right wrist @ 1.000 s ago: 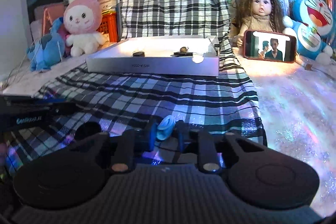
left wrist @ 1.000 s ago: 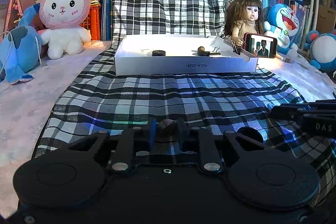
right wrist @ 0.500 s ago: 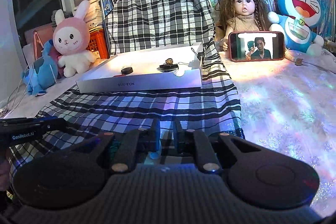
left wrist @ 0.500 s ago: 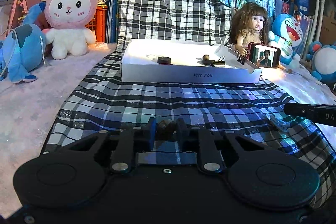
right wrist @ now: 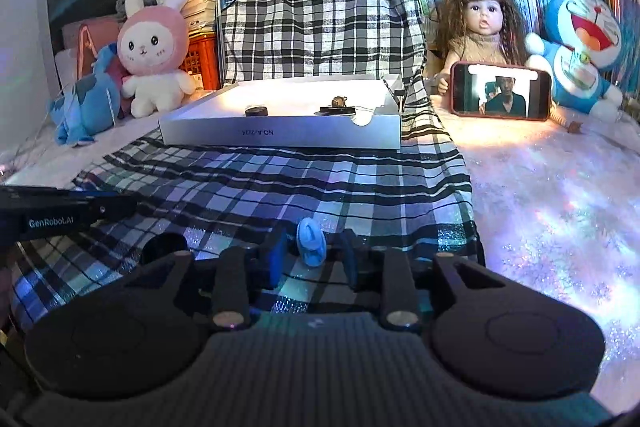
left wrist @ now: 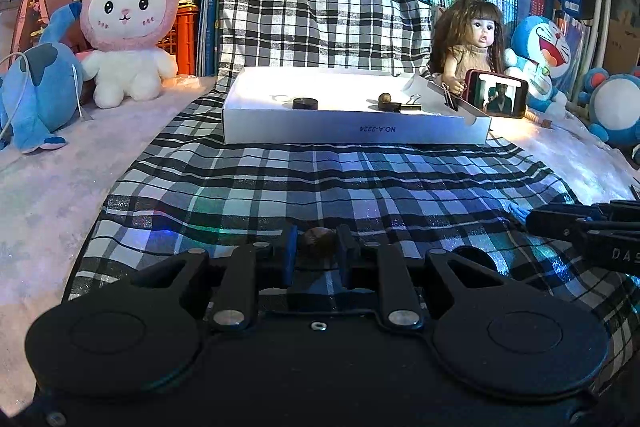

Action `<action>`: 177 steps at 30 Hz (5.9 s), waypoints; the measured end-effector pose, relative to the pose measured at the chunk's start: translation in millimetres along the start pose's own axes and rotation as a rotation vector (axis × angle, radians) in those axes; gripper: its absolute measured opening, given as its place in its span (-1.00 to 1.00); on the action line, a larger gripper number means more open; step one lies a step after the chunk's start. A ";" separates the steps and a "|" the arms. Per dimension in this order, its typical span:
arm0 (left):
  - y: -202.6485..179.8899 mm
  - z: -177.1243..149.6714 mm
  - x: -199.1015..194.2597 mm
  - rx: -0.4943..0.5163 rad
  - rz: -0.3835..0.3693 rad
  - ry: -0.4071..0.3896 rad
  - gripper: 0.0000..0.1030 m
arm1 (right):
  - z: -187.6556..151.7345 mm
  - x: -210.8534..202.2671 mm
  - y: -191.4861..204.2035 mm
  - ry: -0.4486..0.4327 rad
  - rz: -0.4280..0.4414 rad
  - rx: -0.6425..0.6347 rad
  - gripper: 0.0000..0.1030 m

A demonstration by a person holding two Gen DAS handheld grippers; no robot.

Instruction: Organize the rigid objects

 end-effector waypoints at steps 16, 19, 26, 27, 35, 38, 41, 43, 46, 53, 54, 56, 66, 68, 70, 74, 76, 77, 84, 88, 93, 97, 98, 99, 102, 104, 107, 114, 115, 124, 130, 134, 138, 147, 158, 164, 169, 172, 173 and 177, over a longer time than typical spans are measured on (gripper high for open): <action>-17.2 -19.1 -17.5 0.083 0.024 -0.043 -0.28 | -13.5 -5.1 6.4 -0.025 -0.050 -0.015 0.16; -15.7 -19.2 -16.7 0.084 0.031 -0.043 -0.21 | -15.1 -5.5 8.7 -0.033 -0.059 -0.013 0.16; -8.4 -18.9 -11.5 0.044 0.030 -0.041 -0.22 | -20.2 -8.0 14.4 -0.053 -0.070 0.005 0.16; -7.8 -18.6 -10.4 0.043 0.031 -0.039 -0.22 | -20.0 -8.0 15.3 -0.054 -0.072 0.003 0.16; -10.1 -16.9 -4.7 0.045 0.021 -0.040 -0.62 | -11.6 2.7 17.2 -0.024 -0.100 0.032 0.09; -12.5 -17.3 -5.4 0.044 0.015 -0.044 -0.69 | -9.1 6.2 18.5 -0.012 -0.101 0.033 -0.23; -14.8 -18.1 -6.7 0.051 0.010 -0.045 -0.69 | -8.2 7.7 20.5 -0.008 -0.096 0.028 -0.53; -15.5 -18.5 -7.6 0.056 0.010 -0.046 -0.69 | -8.1 7.8 21.5 -0.008 -0.094 0.027 -0.62; -15.7 -18.5 -7.7 0.054 0.009 -0.046 -0.69 | -8.2 6.9 21.5 -0.011 -0.092 0.030 -0.62; -18.7 -18.4 -10.8 0.048 -0.005 -0.049 -0.69 | -7.3 2.0 19.5 -0.024 -0.082 0.046 -0.62; -18.9 -18.1 -11.0 0.049 -0.006 -0.050 -0.69 | -7.4 1.7 19.6 -0.025 -0.082 0.046 -0.62; -19.7 -17.6 -11.6 0.050 -0.007 -0.051 -0.69 | -7.5 0.9 19.5 -0.028 -0.082 0.047 -0.62; -18.5 -15.4 -13.6 0.043 -0.005 -0.056 -0.69 | -6.6 -1.8 18.7 -0.039 -0.087 0.046 -0.61; -18.2 -15.4 -13.7 0.043 -0.005 -0.054 -0.69 | -6.6 0.2 18.3 -0.028 -0.084 0.046 -0.53; -17.1 -15.2 -13.7 0.042 -0.003 -0.052 -0.69 | -6.2 2.2 17.5 -0.019 -0.083 0.054 -0.51; -16.2 -15.5 -13.5 0.041 -0.001 -0.050 -0.69 | -4.6 5.1 18.5 -0.017 -0.090 0.049 -0.28; -16.0 -16.0 -13.0 0.041 0.000 -0.048 -0.69 | -4.6 7.1 18.7 -0.012 -0.096 0.051 -0.15; -15.5 -16.0 -13.1 0.041 0.000 -0.047 -0.69 | -4.9 8.4 18.9 -0.006 -0.098 0.052 -0.15; -15.7 -16.7 -12.0 0.038 -0.001 -0.047 -0.69 | -4.5 9.5 23.7 0.003 -0.089 0.027 -0.59; -16.9 -14.3 -10.9 0.044 -0.002 -0.050 -0.69 | -2.2 8.5 22.8 -0.001 -0.078 0.042 -0.60; -17.5 -6.6 -9.5 0.048 -0.003 -0.059 -0.69 | 2.1 7.5 23.4 -0.013 -0.071 0.040 -0.60; -17.1 -1.5 -7.9 0.047 -0.006 -0.065 -0.69 | 6.8 7.8 22.6 -0.023 -0.069 0.040 -0.60; -17.0 -0.3 -7.2 0.048 -0.007 -0.066 -0.69 | 8.1 8.0 22.2 -0.024 -0.068 0.043 -0.60; -16.9 0.9 -6.5 0.049 -0.007 -0.066 -0.69 | 9.0 8.2 21.4 -0.026 -0.067 0.045 -0.60; -16.2 4.8 -4.6 0.051 -0.008 -0.067 -0.69 | 12.6 9.1 19.9 -0.031 -0.066 0.051 -0.60; -15.8 6.5 -4.0 0.052 -0.008 -0.068 -0.69 | 14.8 9.3 18.7 -0.035 -0.066 0.053 -0.60; -15.4 8.7 -3.9 0.052 -0.008 -0.073 -0.69 | 17.4 9.0 16.9 -0.041 -0.067 0.059 -0.60; -15.3 15.0 -4.1 0.065 -0.008 -0.082 -0.69 | 22.5 9.0 14.6 -0.050 -0.070 0.056 -0.60; -14.5 17.2 -4.2 0.064 -0.008 -0.084 -0.69 | 24.0 9.1 13.7 -0.053 -0.071 0.057 -0.60; 2.1 51.3 -2.5 0.060 -0.031 -0.090 -0.69 | 58.5 17.3 -2.5 -0.063 -0.043 0.070 -0.60; 19.6 85.2 8.9 0.030 -0.049 -0.066 -0.69 | 88.8 25.0 -8.9 -0.067 -0.035 0.045 -0.60; 30.1 105.1 15.8 0.015 -0.058 -0.060 -0.69 | 103.8 29.5 -8.0 -0.071 -0.039 0.015 -0.60; 42.8 122.0 21.7 -0.022 -0.058 -0.057 -0.69 | 114.0 36.7 -8.2 -0.064 -0.035 0.009 -0.60; 61.9 142.6 47.0 -0.106 -0.041 -0.040 -0.69 | 127.8 60.3 -5.4 -0.033 -0.021 0.039 -0.60; 82.3 162.9 99.6 -0.207 -0.060 0.038 -0.69 | 152.2 101.8 -17.9 0.039 0.000 0.130 -0.60; 83.4 166.3 124.9 -0.209 -0.050 0.072 -0.69 | 157.8 123.8 -24.2 0.088 0.016 0.179 -0.60; 83.6 171.2 138.5 -0.209 -0.041 0.080 -0.69 | 160.0 136.6 -25.7 0.112 0.017 0.190 -0.60; 83.8 173.0 145.0 -0.215 -0.047 0.085 -0.69 | 160.2 142.7 -25.5 0.124 0.017 0.192 -0.60; 83.5 173.1 147.1 -0.215 -0.049 0.088 -0.69 | 159.8 144.9 -25.0 0.131 0.018 0.191 -0.60; 81.5 173.0 155.2 -0.207 -0.052 0.108 -0.69 | 158.9 152.2 -22.9 0.150 0.015 0.180 -0.60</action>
Point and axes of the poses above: each gripper's, at about its wrist camera, not at the fingertips, and x roughly the way its jaws point, y to its left, z to its top, the point moved 3 cm from there along x, roughly the way its jaws point, and after that the axes turned 9 degrees about -z, right-handed, at the moved point
